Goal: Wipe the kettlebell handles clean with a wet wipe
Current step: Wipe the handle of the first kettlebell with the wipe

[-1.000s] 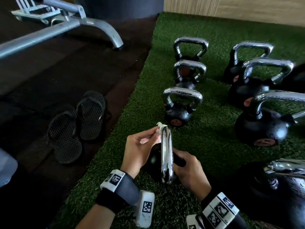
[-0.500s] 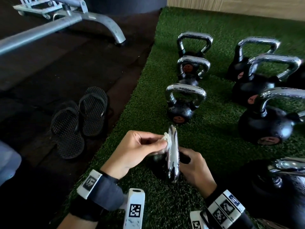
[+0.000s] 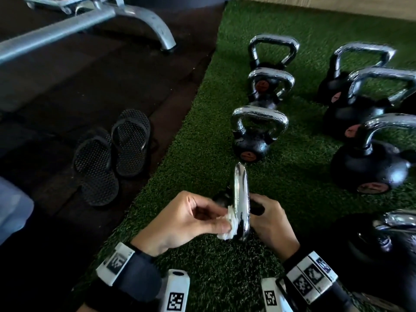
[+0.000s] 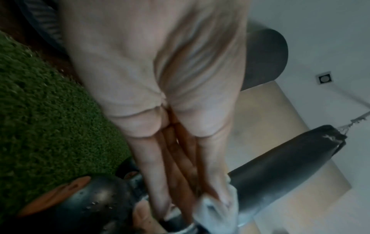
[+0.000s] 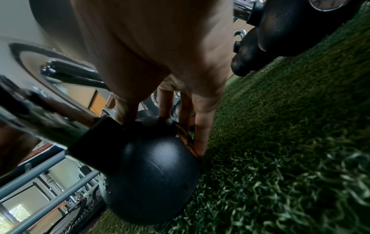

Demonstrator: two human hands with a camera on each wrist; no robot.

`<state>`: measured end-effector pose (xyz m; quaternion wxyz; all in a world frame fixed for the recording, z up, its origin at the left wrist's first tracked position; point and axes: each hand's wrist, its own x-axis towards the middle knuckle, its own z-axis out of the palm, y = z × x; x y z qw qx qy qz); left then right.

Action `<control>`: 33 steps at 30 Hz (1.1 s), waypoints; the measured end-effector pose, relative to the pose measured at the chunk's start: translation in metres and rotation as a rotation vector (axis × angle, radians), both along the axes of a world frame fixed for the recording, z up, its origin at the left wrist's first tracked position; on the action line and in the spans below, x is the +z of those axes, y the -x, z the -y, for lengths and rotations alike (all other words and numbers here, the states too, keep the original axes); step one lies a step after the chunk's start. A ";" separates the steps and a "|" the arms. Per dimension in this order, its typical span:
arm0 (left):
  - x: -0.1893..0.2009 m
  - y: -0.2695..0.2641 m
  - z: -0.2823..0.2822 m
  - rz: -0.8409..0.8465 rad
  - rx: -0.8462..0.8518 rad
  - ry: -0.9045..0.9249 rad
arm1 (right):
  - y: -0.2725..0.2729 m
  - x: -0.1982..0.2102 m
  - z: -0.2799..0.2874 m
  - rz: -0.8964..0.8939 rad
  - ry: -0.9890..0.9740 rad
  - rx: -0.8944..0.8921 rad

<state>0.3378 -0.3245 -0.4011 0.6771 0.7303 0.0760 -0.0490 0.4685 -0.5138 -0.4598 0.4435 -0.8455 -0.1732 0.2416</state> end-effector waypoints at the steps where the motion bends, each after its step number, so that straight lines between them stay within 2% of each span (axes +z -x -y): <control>1: 0.000 0.001 0.000 0.003 -0.056 -0.026 | -0.001 -0.001 0.000 -0.007 -0.003 0.003; 3: 0.000 0.001 -0.001 0.029 -0.129 -0.108 | -0.001 -0.003 0.000 -0.023 -0.006 0.002; 7: -0.006 0.002 0.001 0.081 -0.153 -0.205 | -0.002 -0.006 0.000 -0.030 0.013 -0.010; 11: -0.027 0.007 0.011 0.194 -0.042 -0.336 | -0.004 -0.012 0.001 -0.026 0.014 -0.007; 14: -0.041 0.011 0.017 0.274 0.030 -0.359 | -0.004 -0.013 0.001 -0.017 0.018 0.003; 16: -0.044 0.012 0.014 0.253 0.036 -0.333 | -0.004 -0.008 0.000 0.013 0.044 0.034; 20: -0.037 0.011 0.000 0.108 0.038 -0.245 | -0.010 0.025 0.002 0.136 0.080 0.172; 22: -0.031 0.008 -0.006 0.129 0.072 -0.221 | -0.011 0.049 0.008 0.329 0.036 0.066; 24: -0.023 0.007 -0.011 0.189 0.158 -0.126 | -0.005 0.075 0.012 0.481 -0.120 -0.015; 26: -0.016 0.004 -0.013 0.253 0.250 0.012 | 0.005 0.098 0.013 0.452 -0.276 0.051; 29: -0.005 -0.003 -0.006 0.319 0.290 0.211 | 0.014 0.118 0.011 0.308 -0.365 0.262; 33: 0.006 -0.013 0.007 0.339 0.313 0.304 | 0.011 0.119 0.008 0.261 -0.434 0.299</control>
